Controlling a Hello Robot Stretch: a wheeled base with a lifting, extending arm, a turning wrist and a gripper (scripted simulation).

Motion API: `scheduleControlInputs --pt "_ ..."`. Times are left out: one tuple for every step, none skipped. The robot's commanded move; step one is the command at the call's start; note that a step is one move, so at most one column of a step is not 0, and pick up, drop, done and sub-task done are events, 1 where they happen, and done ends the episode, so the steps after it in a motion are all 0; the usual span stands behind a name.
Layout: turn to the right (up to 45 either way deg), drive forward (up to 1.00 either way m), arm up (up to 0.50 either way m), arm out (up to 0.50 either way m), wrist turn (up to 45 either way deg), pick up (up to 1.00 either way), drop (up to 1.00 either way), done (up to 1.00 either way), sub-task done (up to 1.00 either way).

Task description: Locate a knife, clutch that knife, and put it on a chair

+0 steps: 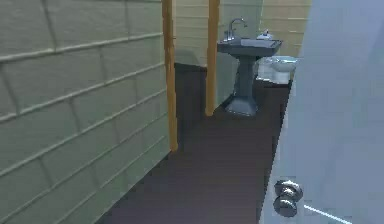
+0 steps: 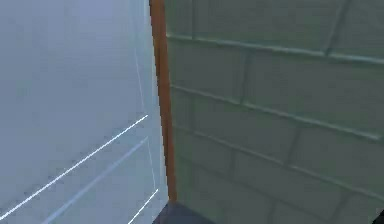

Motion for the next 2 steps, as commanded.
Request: scheduleControlInputs --pt "-45.0 0.00 0.00 0.00 0.0 0.00 0.00 0.00 0.00" --pt "-3.0 0.00 0.00 0.00 0.0 0.00 0.00 0.00 0.00"
